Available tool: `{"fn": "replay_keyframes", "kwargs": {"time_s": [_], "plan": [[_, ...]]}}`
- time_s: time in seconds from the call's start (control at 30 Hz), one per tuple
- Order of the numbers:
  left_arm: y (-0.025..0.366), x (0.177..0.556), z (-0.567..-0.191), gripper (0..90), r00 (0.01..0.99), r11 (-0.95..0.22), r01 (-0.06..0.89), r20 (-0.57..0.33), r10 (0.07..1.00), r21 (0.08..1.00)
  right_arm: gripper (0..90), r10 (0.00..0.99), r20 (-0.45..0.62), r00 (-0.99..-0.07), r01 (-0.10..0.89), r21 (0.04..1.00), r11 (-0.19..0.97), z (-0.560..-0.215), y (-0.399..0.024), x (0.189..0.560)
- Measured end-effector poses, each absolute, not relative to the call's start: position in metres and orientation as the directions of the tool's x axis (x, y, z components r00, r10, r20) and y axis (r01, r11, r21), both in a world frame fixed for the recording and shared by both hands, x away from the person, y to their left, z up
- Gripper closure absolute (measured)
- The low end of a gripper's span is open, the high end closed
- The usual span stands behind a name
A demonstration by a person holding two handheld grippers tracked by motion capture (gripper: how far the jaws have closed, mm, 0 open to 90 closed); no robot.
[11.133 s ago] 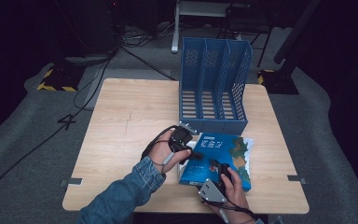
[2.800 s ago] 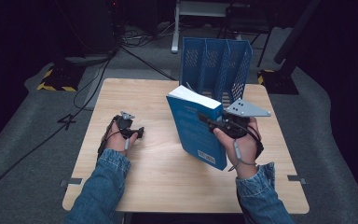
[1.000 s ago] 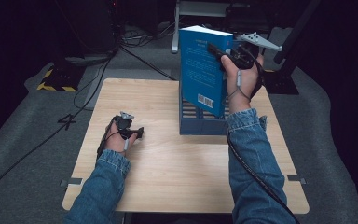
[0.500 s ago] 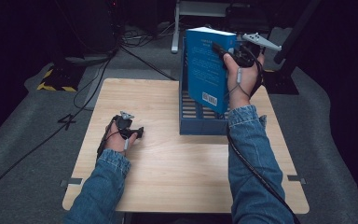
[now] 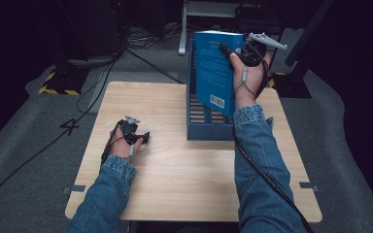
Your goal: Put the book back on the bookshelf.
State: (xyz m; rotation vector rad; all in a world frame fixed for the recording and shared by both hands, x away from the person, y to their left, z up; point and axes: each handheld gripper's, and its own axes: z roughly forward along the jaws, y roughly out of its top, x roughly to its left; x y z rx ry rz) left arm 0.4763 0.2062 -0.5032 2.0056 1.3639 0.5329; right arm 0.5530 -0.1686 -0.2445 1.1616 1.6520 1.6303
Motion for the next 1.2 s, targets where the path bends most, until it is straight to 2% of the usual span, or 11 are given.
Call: {"fn": "replay_keyframes", "kwargs": {"time_s": [0.47, 0.73, 0.87, 1.2], "plan": [[0.206, 0.476, -0.503, 27.5, 0.378, -0.250, 0.663, -0.027, 0.925, 0.705, 61.6, 0.876, 0.176, -0.450, 0.126, 0.983, -0.133, -0.252, -0.142, 0.569], [0.206, 0.476, -0.503, 27.5, 0.379, -0.251, 0.663, -0.027, 0.925, 0.706, 61.6, 0.894, 0.166, -0.416, 0.115, 0.985, -0.130, -0.262, -0.130, 0.582], [0.206, 0.477, -0.503, 27.5, 0.379, -0.255, 0.662, -0.021, 0.925, 0.705, 61.4, 0.907, 0.108, -0.408, 0.085, 0.993, -0.080, -0.271, -0.118, 0.585], [0.206, 0.476, -0.503, 27.4, 0.377, -0.250, 0.663, -0.026, 0.926, 0.706, 60.6, 0.912, 0.094, -0.398, 0.077, 0.995, -0.068, -0.285, -0.108, 0.581]]}}
